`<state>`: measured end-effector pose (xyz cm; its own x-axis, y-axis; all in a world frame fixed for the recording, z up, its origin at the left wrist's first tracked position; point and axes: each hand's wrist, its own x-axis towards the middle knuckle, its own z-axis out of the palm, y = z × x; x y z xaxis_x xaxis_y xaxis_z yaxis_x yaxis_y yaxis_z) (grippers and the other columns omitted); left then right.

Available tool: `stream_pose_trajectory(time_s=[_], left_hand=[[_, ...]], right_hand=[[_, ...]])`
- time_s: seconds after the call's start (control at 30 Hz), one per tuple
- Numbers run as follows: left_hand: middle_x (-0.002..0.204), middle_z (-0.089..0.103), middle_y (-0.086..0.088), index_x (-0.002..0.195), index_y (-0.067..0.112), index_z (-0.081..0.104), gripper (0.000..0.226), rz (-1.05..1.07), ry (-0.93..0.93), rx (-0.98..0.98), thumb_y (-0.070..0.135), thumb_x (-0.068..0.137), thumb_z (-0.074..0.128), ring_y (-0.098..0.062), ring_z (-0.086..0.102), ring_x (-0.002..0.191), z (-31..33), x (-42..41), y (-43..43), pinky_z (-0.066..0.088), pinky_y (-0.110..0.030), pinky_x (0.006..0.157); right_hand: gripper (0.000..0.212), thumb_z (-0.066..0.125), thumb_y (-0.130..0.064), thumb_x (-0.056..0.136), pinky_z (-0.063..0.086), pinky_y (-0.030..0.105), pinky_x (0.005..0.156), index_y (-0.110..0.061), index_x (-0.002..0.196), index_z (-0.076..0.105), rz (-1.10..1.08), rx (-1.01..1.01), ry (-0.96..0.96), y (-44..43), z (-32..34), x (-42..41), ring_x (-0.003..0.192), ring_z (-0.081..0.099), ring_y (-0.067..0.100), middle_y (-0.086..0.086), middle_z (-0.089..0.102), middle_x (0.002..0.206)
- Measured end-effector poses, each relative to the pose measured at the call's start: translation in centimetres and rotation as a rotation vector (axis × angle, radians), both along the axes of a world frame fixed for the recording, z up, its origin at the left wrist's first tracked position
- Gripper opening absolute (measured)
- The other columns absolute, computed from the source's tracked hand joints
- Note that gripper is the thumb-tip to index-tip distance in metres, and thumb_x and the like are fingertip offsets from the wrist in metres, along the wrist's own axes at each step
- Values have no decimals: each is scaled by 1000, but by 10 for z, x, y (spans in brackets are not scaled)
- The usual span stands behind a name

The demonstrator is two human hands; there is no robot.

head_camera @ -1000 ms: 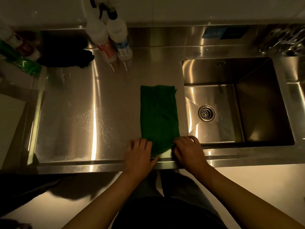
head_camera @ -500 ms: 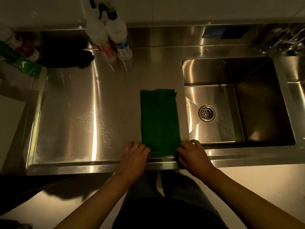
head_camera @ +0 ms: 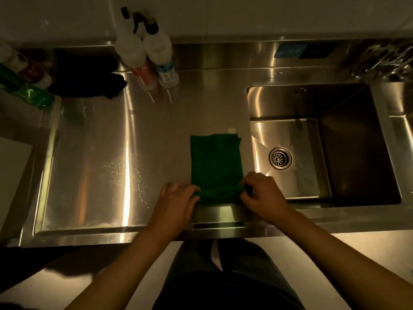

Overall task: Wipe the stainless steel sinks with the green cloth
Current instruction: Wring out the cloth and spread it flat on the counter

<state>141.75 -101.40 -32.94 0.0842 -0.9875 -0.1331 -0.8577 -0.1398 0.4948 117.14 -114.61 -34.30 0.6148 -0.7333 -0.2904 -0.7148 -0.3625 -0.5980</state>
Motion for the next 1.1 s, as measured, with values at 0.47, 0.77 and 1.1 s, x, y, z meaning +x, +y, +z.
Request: stream_pose_trajectory(time_s=[0.47,0.77,1.1], left_hand=[[110,73,-8,115,21,71,19,205,48,76,24,101,59,-32,62,106,-41,65,-159,43,-36,86],[135,58,-9,139,22,58,46,143,4,212,34,96,68,-33,49,125,-58,57,-163,42,-45,100],[100,55,1,107,20,56,22,215,15,272,24,91,71,-29,56,102,-45,48,-154,38,-34,73]], right_hand=[[27,64,-16,88,47,48,101,-20,114,72,-163,40,128,-147,-15,76,116,60,28,4,68,121],[58,73,-41,82,43,45,98,-23,134,55,44,23,261,-144,-30,88,119,53,29,4,56,126],[29,76,-27,73,36,33,80,-25,98,62,87,52,241,-136,-35,91,103,51,24,-3,47,102]])
